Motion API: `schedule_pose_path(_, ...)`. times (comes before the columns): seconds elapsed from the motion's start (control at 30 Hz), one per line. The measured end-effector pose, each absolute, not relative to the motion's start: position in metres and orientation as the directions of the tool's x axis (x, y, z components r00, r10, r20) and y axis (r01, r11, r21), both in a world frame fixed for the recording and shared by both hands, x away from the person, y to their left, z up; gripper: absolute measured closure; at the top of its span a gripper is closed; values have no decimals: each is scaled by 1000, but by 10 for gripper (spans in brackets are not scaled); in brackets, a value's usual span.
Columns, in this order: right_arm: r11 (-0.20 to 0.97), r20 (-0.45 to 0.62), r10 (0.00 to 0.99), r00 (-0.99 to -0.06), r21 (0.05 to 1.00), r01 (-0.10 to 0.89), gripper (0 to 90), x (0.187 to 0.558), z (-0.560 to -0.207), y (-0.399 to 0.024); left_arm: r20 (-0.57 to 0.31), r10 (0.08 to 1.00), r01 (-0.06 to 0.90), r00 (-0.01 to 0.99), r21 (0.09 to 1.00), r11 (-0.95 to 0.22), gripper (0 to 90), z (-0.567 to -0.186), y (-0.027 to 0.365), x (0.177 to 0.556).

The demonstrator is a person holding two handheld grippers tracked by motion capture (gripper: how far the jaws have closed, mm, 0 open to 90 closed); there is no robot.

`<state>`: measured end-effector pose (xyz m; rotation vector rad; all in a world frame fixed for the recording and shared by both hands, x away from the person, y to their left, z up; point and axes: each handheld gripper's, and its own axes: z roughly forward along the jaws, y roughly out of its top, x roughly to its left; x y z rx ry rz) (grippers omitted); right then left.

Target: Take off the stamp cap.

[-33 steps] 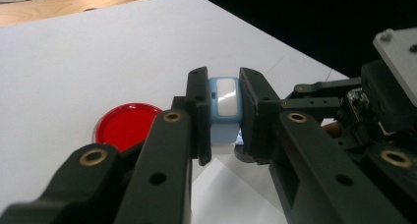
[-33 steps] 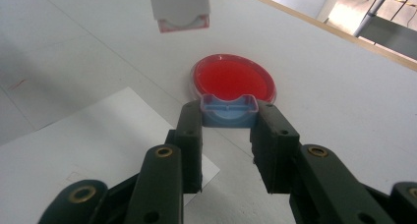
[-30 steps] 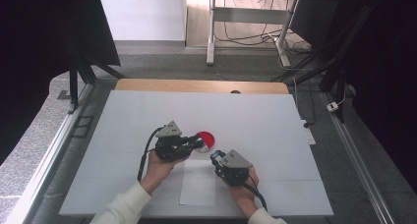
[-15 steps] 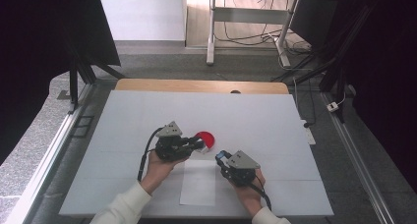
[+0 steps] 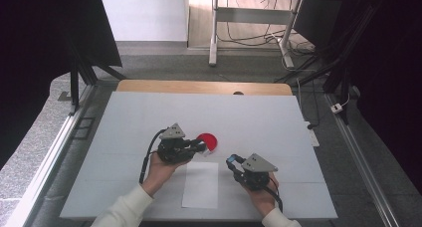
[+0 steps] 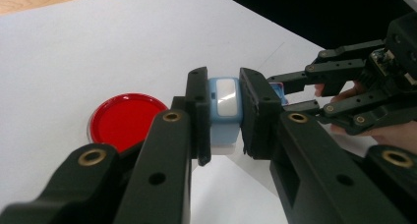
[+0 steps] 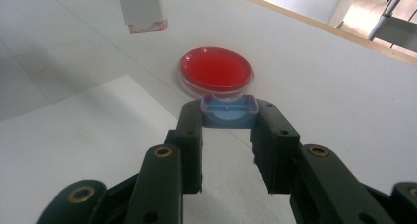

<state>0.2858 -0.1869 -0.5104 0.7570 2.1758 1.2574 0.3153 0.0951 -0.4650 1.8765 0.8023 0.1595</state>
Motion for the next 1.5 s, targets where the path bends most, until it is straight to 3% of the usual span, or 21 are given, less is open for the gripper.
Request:
schedule_pose_path(0.77,403,-150,701,-697,890,215,656,281,-502,-261,-232,594,443,770,865,-237,751,-464,100,317)
schedule_pose_path(1.5,402,-149,709,-689,888,221,655,284,-504,-265,-191,594,409,782,876,-256,750,-455,101,320)
